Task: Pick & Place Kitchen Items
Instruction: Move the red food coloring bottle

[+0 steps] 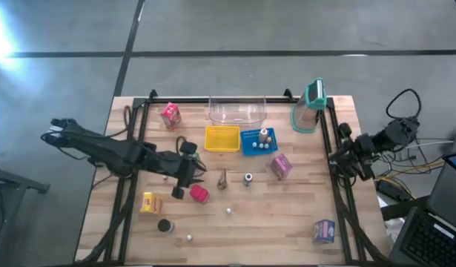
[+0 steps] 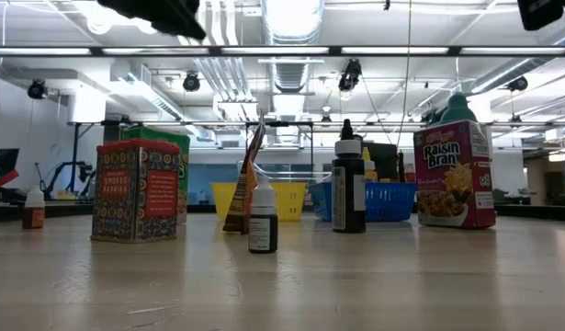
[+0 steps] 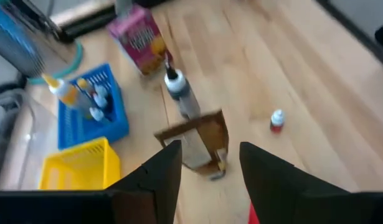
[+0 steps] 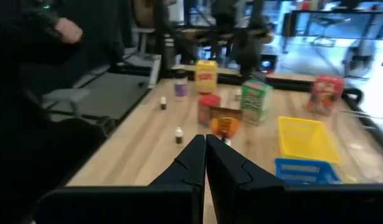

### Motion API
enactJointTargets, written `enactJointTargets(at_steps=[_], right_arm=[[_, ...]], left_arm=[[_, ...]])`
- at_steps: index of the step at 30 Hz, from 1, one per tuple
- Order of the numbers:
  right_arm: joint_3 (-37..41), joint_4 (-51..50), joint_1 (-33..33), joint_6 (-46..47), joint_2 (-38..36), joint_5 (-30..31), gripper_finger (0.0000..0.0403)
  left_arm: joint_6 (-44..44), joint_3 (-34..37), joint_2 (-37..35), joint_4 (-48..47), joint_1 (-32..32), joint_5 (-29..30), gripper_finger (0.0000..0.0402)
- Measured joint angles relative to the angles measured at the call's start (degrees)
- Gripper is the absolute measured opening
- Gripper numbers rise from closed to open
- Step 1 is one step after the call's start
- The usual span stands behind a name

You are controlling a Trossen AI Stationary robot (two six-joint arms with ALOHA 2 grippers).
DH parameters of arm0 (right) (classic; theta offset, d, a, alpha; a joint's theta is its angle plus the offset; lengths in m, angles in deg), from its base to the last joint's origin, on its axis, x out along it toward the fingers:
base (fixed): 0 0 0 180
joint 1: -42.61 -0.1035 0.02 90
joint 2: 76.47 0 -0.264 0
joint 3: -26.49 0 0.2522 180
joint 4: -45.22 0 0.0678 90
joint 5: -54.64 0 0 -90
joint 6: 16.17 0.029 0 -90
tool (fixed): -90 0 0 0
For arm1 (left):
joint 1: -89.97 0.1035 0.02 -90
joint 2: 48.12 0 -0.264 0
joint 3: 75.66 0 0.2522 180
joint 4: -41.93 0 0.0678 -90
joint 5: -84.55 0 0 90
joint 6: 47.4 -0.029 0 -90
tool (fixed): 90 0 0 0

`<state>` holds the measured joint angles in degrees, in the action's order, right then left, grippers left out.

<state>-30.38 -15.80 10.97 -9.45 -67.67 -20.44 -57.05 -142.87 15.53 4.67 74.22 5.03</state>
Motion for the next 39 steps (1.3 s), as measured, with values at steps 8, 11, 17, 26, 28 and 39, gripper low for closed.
enactJointTargets(at_steps=[8,11,17,26,28,39], right_arm=[[0.9,4.73,0.04,-1.29,5.54,17.53,0.0009],[1.17,6.3,0.04,-3.09,5.15,22.11,0.0008],[4.73,11.88,0.05,0.58,3.96,22.81,0.0008],[11.84,26.38,2.06,-2.92,11.09,19.63,0.0009],[10.98,26.28,3.56,-4.23,12.32,19.59,0.0008],[0.31,8.31,15.14,-6.94,8.65,17.28,0.0008]], left_arm=[[-1.44,-1.37,-0.11,0.34,0.22,1.37,0.0167],[-0.8,-1.16,-0.27,0.51,0.24,1.57,0.0168],[-0.98,-0.83,-0.21,0.58,0.28,1.56,0.0168],[-3.85,-0.83,-0.21,2.89,0.37,1.53,0.0168],[-4.06,-0.83,-0.21,2.88,0.38,1.53,0.0168],[-4.06,-0.83,-0.21,1.65,0.44,1.53,0.0168]])
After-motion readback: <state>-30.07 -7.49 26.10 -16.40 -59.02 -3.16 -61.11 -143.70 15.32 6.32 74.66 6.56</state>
